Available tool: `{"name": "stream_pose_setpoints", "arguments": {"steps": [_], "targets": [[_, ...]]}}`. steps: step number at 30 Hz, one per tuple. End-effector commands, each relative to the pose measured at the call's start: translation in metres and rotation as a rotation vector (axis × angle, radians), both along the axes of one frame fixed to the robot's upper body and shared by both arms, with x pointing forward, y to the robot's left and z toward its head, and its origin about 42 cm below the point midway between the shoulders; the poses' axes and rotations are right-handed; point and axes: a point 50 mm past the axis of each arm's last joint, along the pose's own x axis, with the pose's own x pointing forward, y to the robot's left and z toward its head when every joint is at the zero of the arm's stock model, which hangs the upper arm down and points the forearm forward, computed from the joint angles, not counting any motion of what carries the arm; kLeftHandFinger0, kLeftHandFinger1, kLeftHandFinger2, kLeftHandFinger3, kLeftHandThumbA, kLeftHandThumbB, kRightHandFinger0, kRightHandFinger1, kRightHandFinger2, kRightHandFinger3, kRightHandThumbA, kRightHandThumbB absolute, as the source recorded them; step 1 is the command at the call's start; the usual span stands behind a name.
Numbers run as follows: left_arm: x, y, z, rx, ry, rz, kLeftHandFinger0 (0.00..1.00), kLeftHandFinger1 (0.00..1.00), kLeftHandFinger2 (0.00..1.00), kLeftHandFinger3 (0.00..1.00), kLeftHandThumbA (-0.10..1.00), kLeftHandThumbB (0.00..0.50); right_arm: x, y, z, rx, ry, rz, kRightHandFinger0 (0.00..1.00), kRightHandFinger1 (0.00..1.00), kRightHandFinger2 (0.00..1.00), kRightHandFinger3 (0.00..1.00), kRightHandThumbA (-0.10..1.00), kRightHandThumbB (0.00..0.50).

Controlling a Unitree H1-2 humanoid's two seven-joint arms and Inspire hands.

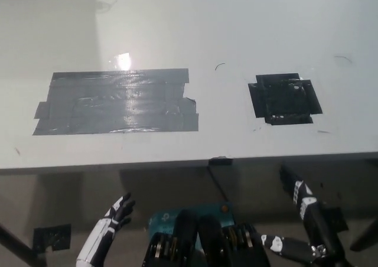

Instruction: A stapler is kept on the black spot marked on the desk infront of the robot. The robot picks up the stapler using its right hand and passes it to a person

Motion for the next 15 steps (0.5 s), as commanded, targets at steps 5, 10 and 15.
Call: {"name": "stream_pose_setpoints", "arguments": {"steps": [5,10,15], "targets": [[-0.01,0.002,0.007,-0.001,-0.093,0.05,1.0,1.0,1.0,1.0,1.0,0.5,-0.004,0.0,-0.007,0.047,-0.06,0.039,1.0,1.0,1.0,1.0,1.0,0.209],[-0.014,0.005,0.003,-0.012,-0.088,0.053,1.0,1.0,1.0,1.0,1.0,0.5,-0.008,0.001,-0.013,0.038,-0.044,0.057,1.0,1.0,1.0,1.0,1.0,0.195],[-0.016,0.006,0.003,-0.013,-0.084,0.059,1.0,1.0,1.0,1.0,1.0,0.5,-0.01,0.002,-0.015,0.008,-0.029,0.07,1.0,1.0,1.0,1.0,1.0,0.205]]}}
